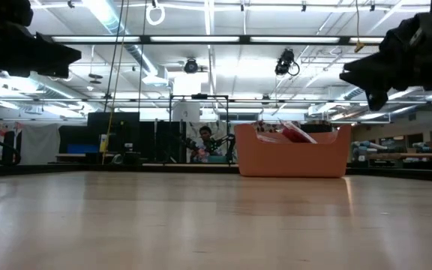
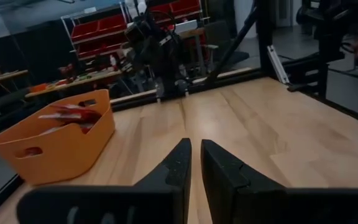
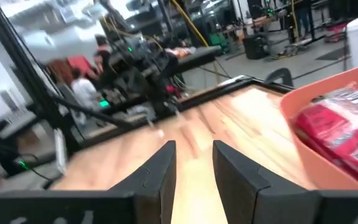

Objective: Sort popcorn bags into baskets
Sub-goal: Return to Home Position

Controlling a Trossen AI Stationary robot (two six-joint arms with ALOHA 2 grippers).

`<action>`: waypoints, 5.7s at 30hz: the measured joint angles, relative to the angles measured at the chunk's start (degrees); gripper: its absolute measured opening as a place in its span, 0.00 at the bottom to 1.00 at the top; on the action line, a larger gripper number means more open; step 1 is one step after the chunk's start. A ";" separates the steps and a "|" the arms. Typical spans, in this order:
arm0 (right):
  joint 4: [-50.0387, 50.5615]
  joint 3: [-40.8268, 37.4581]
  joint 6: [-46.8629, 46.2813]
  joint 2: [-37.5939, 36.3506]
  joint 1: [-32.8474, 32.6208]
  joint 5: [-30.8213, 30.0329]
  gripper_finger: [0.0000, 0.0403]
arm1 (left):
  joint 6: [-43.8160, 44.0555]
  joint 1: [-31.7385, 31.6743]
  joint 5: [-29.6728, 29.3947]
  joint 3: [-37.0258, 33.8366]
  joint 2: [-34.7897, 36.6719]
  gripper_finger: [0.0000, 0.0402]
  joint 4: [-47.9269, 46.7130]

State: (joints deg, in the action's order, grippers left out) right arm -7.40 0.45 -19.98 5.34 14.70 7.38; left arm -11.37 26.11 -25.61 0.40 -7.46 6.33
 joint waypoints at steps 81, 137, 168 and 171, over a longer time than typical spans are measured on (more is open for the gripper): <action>2.78 -0.04 9.64 -4.98 -20.22 -9.27 0.27 | 6.17 -23.80 -5.86 -0.04 -0.01 0.11 -0.15; 2.81 -0.04 9.63 -4.98 -20.21 -9.28 0.27 | 6.16 -23.78 -5.85 -0.04 -0.01 0.11 -0.15; 2.80 -0.04 9.63 -4.98 -20.22 -9.27 0.27 | 6.17 -23.61 -5.85 -0.04 0.00 0.11 -0.15; 2.81 -0.04 9.62 -4.98 -20.21 -9.27 0.27 | 6.16 -23.61 -5.83 -0.03 0.00 0.11 -0.15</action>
State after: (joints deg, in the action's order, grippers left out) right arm -4.59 0.40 -10.36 0.36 -5.51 -1.89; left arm -5.21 2.50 -31.44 0.38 -7.47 6.17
